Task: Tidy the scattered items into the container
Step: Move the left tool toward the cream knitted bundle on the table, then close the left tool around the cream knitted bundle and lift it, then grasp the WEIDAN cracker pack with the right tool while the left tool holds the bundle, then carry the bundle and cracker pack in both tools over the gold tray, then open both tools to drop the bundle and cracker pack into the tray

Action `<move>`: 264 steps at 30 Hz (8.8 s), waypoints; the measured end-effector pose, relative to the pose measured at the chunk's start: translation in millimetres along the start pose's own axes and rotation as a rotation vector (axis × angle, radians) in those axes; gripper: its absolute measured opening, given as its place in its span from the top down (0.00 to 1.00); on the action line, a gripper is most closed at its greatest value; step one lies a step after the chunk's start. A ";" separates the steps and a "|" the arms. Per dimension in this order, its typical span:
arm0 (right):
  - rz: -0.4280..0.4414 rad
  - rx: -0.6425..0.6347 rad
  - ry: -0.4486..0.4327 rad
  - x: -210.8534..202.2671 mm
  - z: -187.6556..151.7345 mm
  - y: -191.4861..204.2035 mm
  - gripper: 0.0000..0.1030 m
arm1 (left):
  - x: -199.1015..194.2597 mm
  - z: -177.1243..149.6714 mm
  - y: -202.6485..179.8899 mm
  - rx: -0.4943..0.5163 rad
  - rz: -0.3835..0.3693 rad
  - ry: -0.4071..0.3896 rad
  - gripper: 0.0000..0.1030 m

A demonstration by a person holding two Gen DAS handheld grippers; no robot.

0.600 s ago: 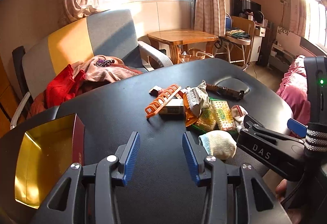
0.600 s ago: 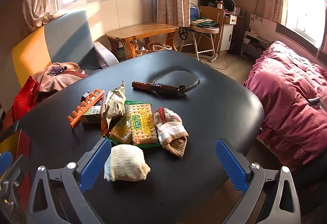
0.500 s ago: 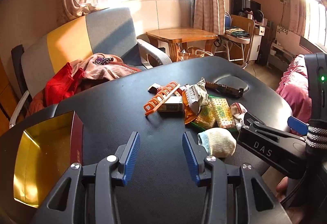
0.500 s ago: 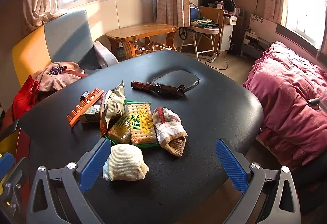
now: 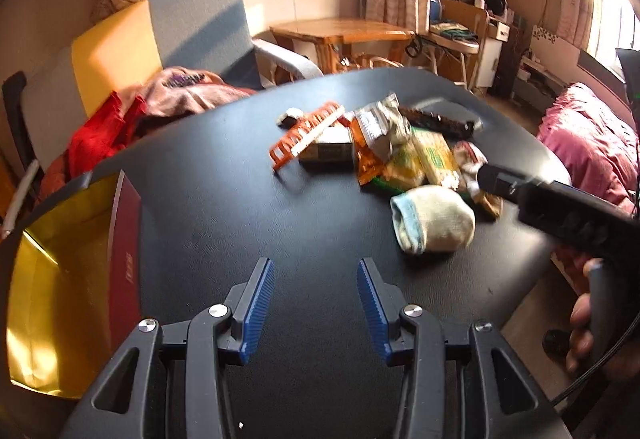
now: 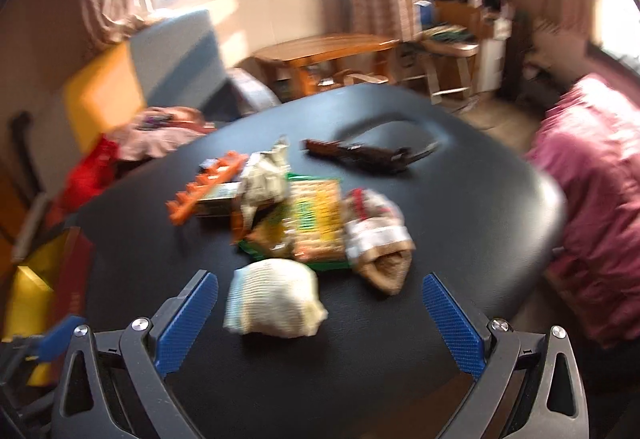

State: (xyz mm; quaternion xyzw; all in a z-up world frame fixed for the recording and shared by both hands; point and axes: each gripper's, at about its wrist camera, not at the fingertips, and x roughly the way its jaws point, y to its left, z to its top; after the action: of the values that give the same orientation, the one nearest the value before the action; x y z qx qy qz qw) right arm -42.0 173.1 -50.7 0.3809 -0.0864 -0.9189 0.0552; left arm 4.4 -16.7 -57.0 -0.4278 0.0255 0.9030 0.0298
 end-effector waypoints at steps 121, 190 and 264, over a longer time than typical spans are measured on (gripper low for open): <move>0.176 -0.376 0.265 61.3 -29.4 4.2 0.23 | 48.2 -12.4 36.5 -0.104 -0.200 0.058 0.39; 0.204 -0.363 0.201 56.5 -48.0 50.3 0.53 | 8.2 -23.9 69.4 -0.162 -0.100 -0.058 0.43; 0.359 -0.207 0.177 51.2 -11.6 113.8 0.43 | -15.2 -15.3 133.8 -0.272 0.089 -0.037 0.37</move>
State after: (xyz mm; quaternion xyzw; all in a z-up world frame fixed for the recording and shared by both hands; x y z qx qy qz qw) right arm -65.7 51.8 -71.2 0.4308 -0.0529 -0.8614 0.2638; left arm 15.7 -151.7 -52.2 -0.4094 -0.0787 0.9064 -0.0679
